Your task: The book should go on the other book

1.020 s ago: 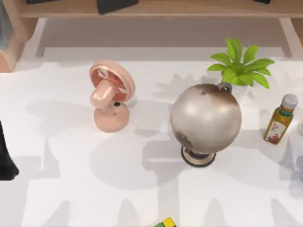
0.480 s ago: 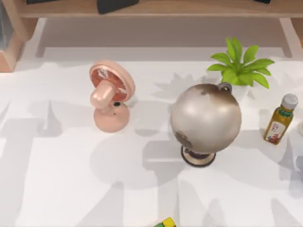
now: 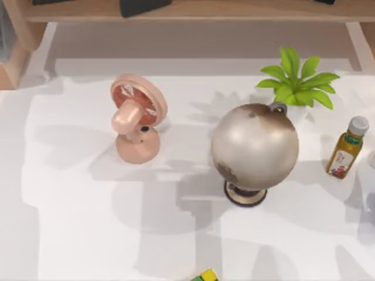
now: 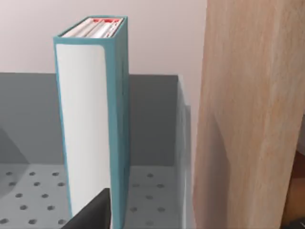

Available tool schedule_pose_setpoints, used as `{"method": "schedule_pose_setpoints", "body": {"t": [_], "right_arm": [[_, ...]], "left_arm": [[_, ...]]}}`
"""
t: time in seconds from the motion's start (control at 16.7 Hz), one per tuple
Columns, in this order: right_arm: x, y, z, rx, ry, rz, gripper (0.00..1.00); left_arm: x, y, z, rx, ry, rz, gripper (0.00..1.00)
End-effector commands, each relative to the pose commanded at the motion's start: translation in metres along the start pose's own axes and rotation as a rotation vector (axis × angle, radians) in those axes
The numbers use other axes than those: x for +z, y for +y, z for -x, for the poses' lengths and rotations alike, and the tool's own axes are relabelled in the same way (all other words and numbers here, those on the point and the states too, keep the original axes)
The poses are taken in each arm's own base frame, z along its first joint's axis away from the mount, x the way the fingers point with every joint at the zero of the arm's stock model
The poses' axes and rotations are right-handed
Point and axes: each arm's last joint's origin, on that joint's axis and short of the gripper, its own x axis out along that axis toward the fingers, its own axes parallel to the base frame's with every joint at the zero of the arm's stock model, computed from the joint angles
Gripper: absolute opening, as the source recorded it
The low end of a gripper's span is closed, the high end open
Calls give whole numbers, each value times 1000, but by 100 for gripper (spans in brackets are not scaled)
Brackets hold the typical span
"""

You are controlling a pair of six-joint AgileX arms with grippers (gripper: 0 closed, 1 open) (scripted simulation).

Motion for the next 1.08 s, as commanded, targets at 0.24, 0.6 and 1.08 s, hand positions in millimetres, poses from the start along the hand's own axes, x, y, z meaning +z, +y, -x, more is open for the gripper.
{"method": "schedule_pose_setpoints", "body": {"t": [0.24,0.6,1.08], "right_arm": [[0,0,0,0,0,0,100],[0,0,0,0,0,0,100],[0,0,0,0,0,0,100]], "left_arm": [[-21,37,-71,-1,6,2,100],[-58,73,-125,-2,4,1,100],[-57,71,-130,-4,3,0,100]]}}
